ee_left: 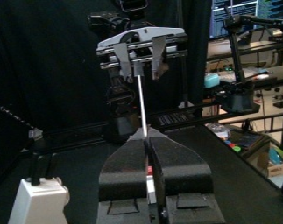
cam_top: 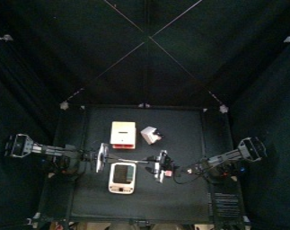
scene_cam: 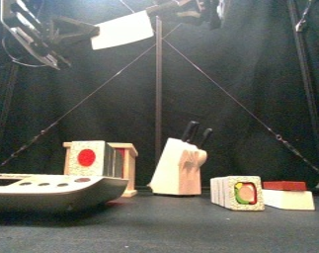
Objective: Grab cleaver with other hand
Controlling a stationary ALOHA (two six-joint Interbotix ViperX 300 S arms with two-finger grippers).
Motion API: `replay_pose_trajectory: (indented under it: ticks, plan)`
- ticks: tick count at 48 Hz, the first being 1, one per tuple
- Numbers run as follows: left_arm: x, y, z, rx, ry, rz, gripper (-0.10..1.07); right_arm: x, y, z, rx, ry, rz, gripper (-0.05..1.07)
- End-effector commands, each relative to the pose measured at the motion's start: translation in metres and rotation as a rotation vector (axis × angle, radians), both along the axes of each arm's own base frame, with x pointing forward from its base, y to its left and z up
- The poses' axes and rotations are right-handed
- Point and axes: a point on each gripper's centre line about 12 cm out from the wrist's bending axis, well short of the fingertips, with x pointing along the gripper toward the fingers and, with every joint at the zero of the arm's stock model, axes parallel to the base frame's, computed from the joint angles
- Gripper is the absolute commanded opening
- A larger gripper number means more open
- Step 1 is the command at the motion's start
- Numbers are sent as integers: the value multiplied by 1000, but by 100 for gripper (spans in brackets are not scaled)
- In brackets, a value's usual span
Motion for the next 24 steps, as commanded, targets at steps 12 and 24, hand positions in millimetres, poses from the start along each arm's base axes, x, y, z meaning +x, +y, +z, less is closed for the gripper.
replay_pose_trajectory:
  ticks: [12, 24]
  plan:
    - [0, 1, 2, -2, -6, 3, 26, -5, -1, 6, 29, -12, -8, 104]
    - [-1, 1, 1, -3, -5, 4, 26, -7, -2, 3, 39, -3, -17, 104]
